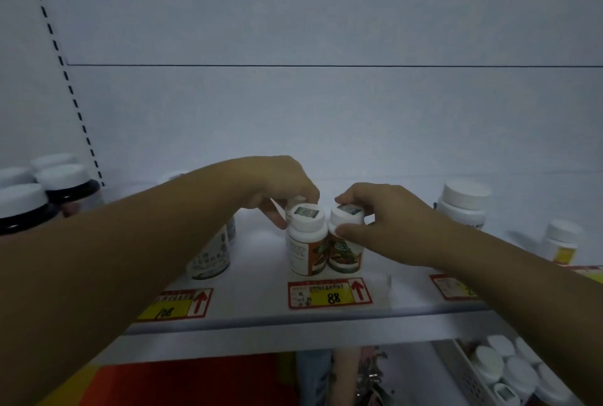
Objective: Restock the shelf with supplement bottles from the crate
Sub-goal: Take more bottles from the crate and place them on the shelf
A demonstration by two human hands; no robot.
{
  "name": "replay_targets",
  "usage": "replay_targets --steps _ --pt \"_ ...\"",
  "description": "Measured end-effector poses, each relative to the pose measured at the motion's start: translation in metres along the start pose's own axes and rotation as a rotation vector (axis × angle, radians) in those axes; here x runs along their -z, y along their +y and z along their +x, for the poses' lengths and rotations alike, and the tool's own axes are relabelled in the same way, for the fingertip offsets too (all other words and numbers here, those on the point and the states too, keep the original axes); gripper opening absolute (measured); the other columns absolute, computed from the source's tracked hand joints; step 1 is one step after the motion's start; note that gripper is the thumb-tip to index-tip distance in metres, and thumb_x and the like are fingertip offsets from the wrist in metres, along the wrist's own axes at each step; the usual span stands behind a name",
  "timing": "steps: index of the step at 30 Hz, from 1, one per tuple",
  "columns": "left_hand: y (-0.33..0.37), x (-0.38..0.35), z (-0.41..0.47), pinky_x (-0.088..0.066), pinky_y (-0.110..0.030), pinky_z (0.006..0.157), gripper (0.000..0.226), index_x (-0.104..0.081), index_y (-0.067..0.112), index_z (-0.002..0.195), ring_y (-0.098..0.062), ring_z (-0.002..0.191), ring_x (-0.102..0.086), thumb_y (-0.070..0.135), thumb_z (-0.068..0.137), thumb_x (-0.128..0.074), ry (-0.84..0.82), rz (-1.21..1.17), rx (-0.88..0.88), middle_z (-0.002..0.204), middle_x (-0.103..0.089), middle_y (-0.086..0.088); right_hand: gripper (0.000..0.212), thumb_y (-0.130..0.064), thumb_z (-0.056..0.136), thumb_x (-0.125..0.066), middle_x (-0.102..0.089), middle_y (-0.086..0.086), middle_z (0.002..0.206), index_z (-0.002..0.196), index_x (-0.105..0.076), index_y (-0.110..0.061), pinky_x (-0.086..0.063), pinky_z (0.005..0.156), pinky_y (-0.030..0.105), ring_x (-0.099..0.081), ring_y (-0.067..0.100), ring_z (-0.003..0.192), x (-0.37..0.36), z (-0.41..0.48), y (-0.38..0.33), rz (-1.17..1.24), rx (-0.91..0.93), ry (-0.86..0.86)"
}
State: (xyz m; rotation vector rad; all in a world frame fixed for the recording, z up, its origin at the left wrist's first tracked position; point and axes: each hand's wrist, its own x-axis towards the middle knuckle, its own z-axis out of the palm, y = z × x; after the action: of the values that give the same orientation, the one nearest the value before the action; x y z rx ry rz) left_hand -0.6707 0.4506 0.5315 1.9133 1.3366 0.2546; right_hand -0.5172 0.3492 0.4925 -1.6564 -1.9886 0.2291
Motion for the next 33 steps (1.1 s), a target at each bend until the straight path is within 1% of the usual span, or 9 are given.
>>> replay_targets --steps 7,11,15,20,23,26,28,30,33 --pt "-0.004 0.000 0.000 -0.060 -0.036 0.069 0.021 -0.057 0.018 0.099 -0.021 0.094 -0.060 0.033 0.085 -0.059 0.036 0.097 -0.011 0.107 -0.060 -0.002 0.039 -0.036 0.085 -0.059 -0.062 -0.003 0.118 0.122 -0.052 -0.024 -0.047 0.082 0.027 -0.057 0.013 0.096 -0.005 -0.004 -0.002 0.007 -0.036 0.000" --pt "0.003 -0.001 -0.013 -0.046 -0.036 0.092 0.041 -0.042 0.020 0.130 -0.025 0.119 -0.046 0.033 0.092 -0.049 0.136 0.298 -0.057 0.137 -0.043 -0.004 0.047 -0.040 0.088 -0.054 -0.057 0.001 0.130 0.130 -0.047 -0.022 -0.045 0.093 0.033 -0.054 0.018 0.111 -0.004 -0.006 -0.001 -0.062 0.007 -0.029" --pt "0.021 -0.002 -0.036 -0.029 -0.036 0.107 0.050 -0.032 0.019 0.141 -0.025 0.135 -0.035 0.041 0.096 -0.039 0.271 0.420 -0.142 0.153 -0.031 -0.006 0.063 -0.053 0.090 -0.044 -0.027 0.001 0.154 0.144 -0.027 -0.025 -0.023 0.112 0.038 -0.028 0.021 0.140 0.014 -0.022 0.002 -0.120 0.122 0.019" --pt "0.057 -0.034 -0.068 -0.016 -0.042 0.115 0.057 -0.026 0.024 0.144 -0.024 0.144 -0.017 0.051 0.094 -0.031 0.484 0.550 -0.237 0.158 -0.018 -0.003 0.074 -0.053 0.090 -0.042 0.001 0.007 0.159 0.148 -0.009 -0.022 -0.006 0.116 0.039 0.003 0.023 0.146 0.059 -0.068 0.025 -0.396 0.342 0.028" --pt "0.074 -0.079 -0.085 -0.006 -0.047 0.117 0.062 -0.019 0.027 0.147 -0.021 0.147 0.003 0.055 0.092 -0.029 0.489 0.747 -0.220 0.160 -0.004 -0.002 0.075 -0.051 0.091 -0.040 0.006 0.010 0.158 0.149 -0.004 -0.019 -0.001 0.116 0.039 0.008 0.025 0.145 0.074 -0.111 0.051 -0.503 0.370 -0.037" --pt "0.090 -0.124 -0.097 -0.005 -0.046 0.118 0.062 -0.016 0.028 0.148 -0.020 0.147 0.003 0.055 0.093 -0.029 0.439 0.764 -0.205 0.160 -0.002 -0.002 0.075 -0.049 0.091 -0.043 0.002 0.012 0.159 0.149 -0.006 -0.017 -0.003 0.117 0.039 0.005 0.025 0.145 0.081 -0.155 0.075 -0.464 0.395 -0.059" --pt "0.098 -0.150 -0.106 -0.023 -0.043 0.114 0.056 -0.033 0.023 0.142 -0.025 0.142 -0.023 0.052 0.094 -0.031 0.524 0.656 -0.266 0.154 -0.027 -0.007 0.072 -0.047 0.090 -0.046 -0.011 0.012 0.158 0.148 -0.016 -0.017 -0.013 0.117 0.042 -0.007 0.026 0.145 0.081 -0.181 0.089 -0.387 0.429 -0.052" --pt "0.101 -0.194 -0.118 -0.045 -0.037 0.085 0.048 -0.060 0.018 0.109 -0.028 0.104 -0.058 0.051 0.089 -0.031 0.676 0.589 -0.421 0.112 -0.063 -0.010 0.064 -0.040 0.088 -0.051 -0.031 0.012 0.151 0.143 -0.030 -0.016 -0.028 0.112 0.043 -0.026 0.027 0.139 0.077 -0.214 0.109 -0.311 0.462 -0.085" --pt "0.088 -0.284 -0.128 -0.039 -0.030 0.059 0.044 -0.056 0.019 0.076 -0.022 0.069 -0.056 0.053 0.081 -0.028 0.482 0.699 -0.564 0.073 -0.060 0.000 0.045 -0.029 0.088 -0.055 -0.049 0.014 0.134 0.129 -0.049 -0.010 -0.041 0.099 0.045 -0.045 0.030 0.122 0.055 -0.259 0.148 -0.252 0.475 -0.228"
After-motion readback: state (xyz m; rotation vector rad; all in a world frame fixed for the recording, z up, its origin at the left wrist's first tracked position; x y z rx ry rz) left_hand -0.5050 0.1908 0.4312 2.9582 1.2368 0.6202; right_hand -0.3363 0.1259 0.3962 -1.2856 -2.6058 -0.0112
